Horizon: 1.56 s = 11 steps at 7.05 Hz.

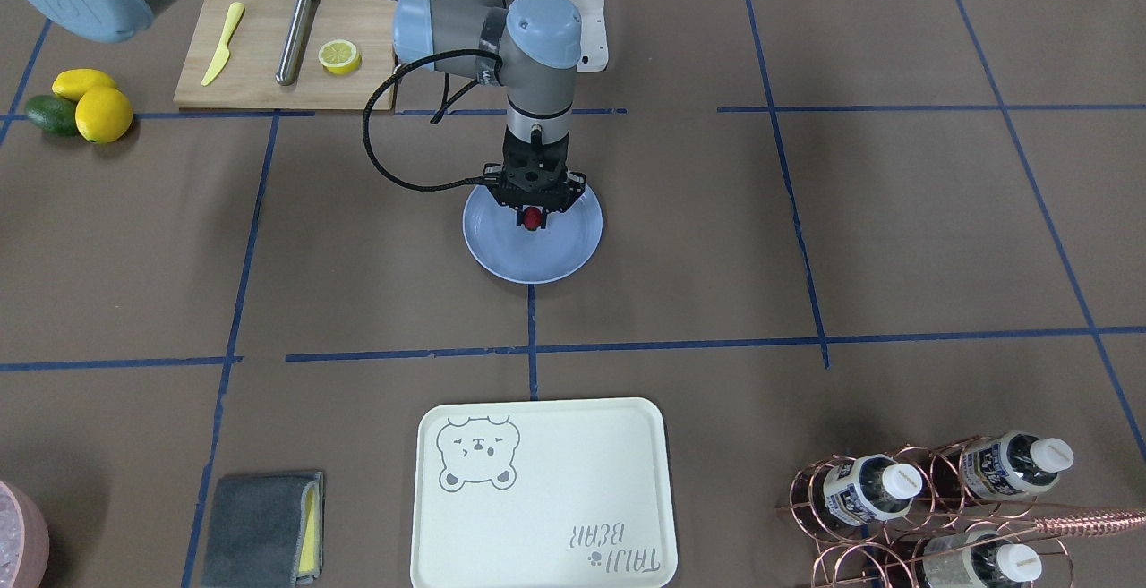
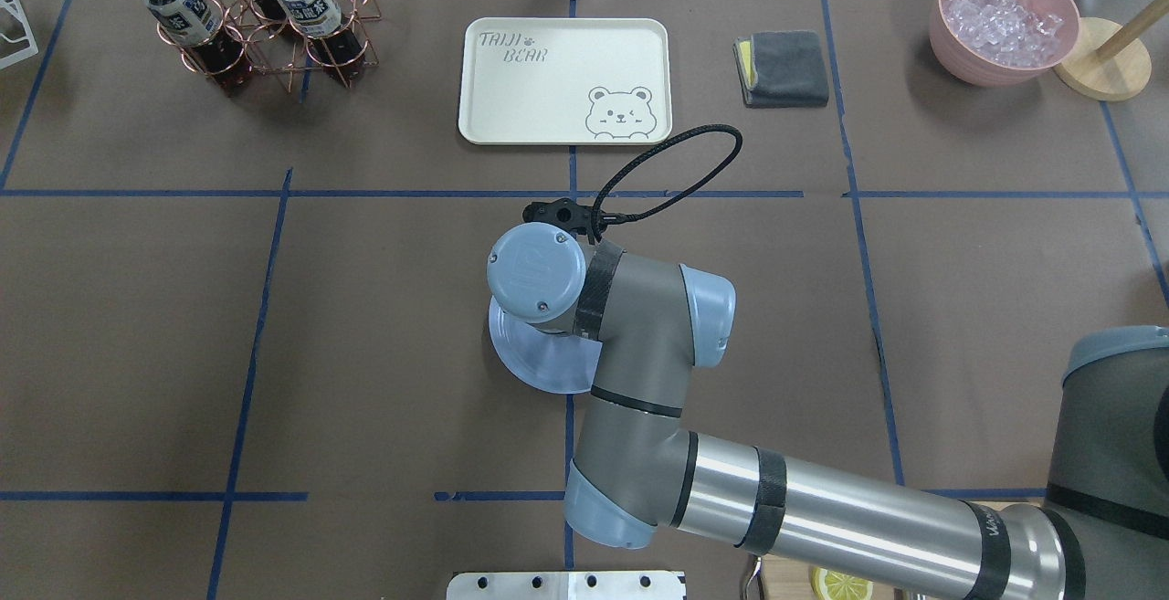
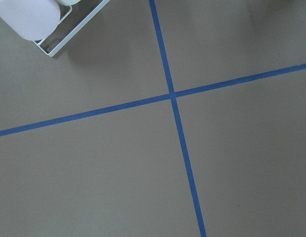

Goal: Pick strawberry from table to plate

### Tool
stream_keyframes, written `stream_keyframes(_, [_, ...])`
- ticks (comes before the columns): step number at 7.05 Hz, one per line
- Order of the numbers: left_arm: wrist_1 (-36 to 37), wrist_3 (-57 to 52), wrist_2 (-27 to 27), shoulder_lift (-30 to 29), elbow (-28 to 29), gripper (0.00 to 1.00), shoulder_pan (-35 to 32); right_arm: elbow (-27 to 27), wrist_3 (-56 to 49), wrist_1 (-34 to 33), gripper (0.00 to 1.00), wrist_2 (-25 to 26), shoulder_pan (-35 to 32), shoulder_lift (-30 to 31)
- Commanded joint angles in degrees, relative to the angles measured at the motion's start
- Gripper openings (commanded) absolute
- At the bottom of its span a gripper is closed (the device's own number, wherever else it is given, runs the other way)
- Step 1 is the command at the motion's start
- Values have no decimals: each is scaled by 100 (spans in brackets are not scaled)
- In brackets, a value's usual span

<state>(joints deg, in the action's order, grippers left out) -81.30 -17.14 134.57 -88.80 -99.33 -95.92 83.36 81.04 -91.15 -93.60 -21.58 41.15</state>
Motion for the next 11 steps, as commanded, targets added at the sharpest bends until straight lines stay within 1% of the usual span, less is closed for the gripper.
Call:
stream_keyframes(1, [0, 0, -1, 3, 1, 100, 3, -4, -17, 1, 8, 0, 5, -2])
stream_keyframes(2, [0, 0, -1, 3, 10, 100, 3, -4, -35, 10, 97, 26, 5, -2])
stream_keyframes(3, [8, 0, -1, 3, 10, 100, 3, 5, -79, 36, 100, 52, -4, -11])
stream_keyframes(4, [0, 0, -1, 3, 19, 100, 3, 74, -131, 45, 100, 53, -39, -2])
stream_keyframes(5, [8, 0, -1, 3, 10, 100, 3, 267, -402, 10, 100, -52, -352, 7])
stream_keyframes(6, [8, 0, -1, 3, 53, 100, 3, 408, -926, 1, 100, -592, -947, 172])
stream_keyframes(7, [17, 0, -10, 3, 71, 100, 3, 757, -1689, 10, 100, -1233, -1649, 644])
stream_keyframes(8, [52, 9, -18, 20, 158, 100, 12, 1170, -2810, 10, 100, -1848, -2405, 1275])
stream_keyframes(9, [70, 9, -53, 29, 168, 100, 12, 1417, -4161, 79, 100, -2411, -3195, 2064])
stream_keyframes(10, [70, 9, -62, 29, 168, 100, 12, 1472, -5776, 63, 100, -2922, -4056, 2751])
stream_keyframes(11, [79, 9, -62, 38, 168, 100, 3, 1464, -6914, 54, 100, -3301, -4839, 3358])
